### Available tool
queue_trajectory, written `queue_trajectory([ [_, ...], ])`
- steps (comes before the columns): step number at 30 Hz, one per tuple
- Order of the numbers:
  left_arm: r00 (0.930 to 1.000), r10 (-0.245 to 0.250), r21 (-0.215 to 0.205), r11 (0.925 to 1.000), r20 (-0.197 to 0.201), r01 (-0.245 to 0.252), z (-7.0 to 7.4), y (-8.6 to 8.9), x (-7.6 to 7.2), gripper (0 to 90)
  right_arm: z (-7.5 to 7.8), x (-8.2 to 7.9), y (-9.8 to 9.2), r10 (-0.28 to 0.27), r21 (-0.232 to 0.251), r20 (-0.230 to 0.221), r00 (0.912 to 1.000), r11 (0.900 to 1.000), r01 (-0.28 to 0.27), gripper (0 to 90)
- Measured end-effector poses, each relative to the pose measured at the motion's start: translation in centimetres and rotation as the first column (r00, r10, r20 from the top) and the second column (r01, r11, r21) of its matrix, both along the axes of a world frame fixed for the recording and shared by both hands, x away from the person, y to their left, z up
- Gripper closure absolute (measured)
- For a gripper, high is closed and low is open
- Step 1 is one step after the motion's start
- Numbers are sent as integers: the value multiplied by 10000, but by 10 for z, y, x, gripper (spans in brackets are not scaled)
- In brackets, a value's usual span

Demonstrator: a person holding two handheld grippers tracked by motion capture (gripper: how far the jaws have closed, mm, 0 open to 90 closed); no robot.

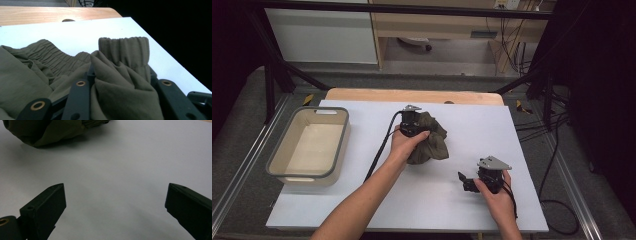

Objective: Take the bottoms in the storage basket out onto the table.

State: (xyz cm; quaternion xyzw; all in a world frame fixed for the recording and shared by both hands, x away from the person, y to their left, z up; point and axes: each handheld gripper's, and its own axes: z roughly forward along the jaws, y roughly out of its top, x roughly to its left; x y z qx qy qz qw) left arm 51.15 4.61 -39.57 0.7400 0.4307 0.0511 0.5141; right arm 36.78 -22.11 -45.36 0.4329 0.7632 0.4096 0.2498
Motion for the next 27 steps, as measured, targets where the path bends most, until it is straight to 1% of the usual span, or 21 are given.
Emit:
queue_trajectory([
  [3,10000,-35,-18,10000,-3,35,-3,-1,0,618,0,-1,0,-2,2,-51,10000,10000,2,38],
  [5,10000,-55,-2,10000,-4,55,-4,-1,-1,617,-1,0,1,38,-129,-38,10000,9999,-38,37],
  [9,9998,67,-7,10000,187,-67,-7,-2,-4,617,-1,0,2,77,-205,-82,9999,9998,-79,37],
  [12,9990,142,36,9999,423,-143,-9,-2,-7,611,-1,0,1,83,-231,-67,9999,9997,-84,38],
  [14,9990,198,-38,9998,397,-196,-12,-2,-8,603,-1,0,1,83,-229,-104,9999,9997,-85,37],
  [19,9986,174,-42,9998,508,-173,-17,-2,-10,596,-2,0,2,128,-249,-170,9998,9996,-133,36],
  [21,9985,162,24,9999,516,-163,-18,-3,-12,587,-2,0,2,120,-282,-193,9997,9995,-126,36],
  [23,9981,101,167,9998,613,-111,-19,-4,-13,575,-2,1,2,97,-267,-176,9998,9996,-102,35],
  [27,9977,-27,361,9993,677,2,-19,-8,-15,527,-2,0,2,148,-299,-132,9998,9994,-152,35],
])
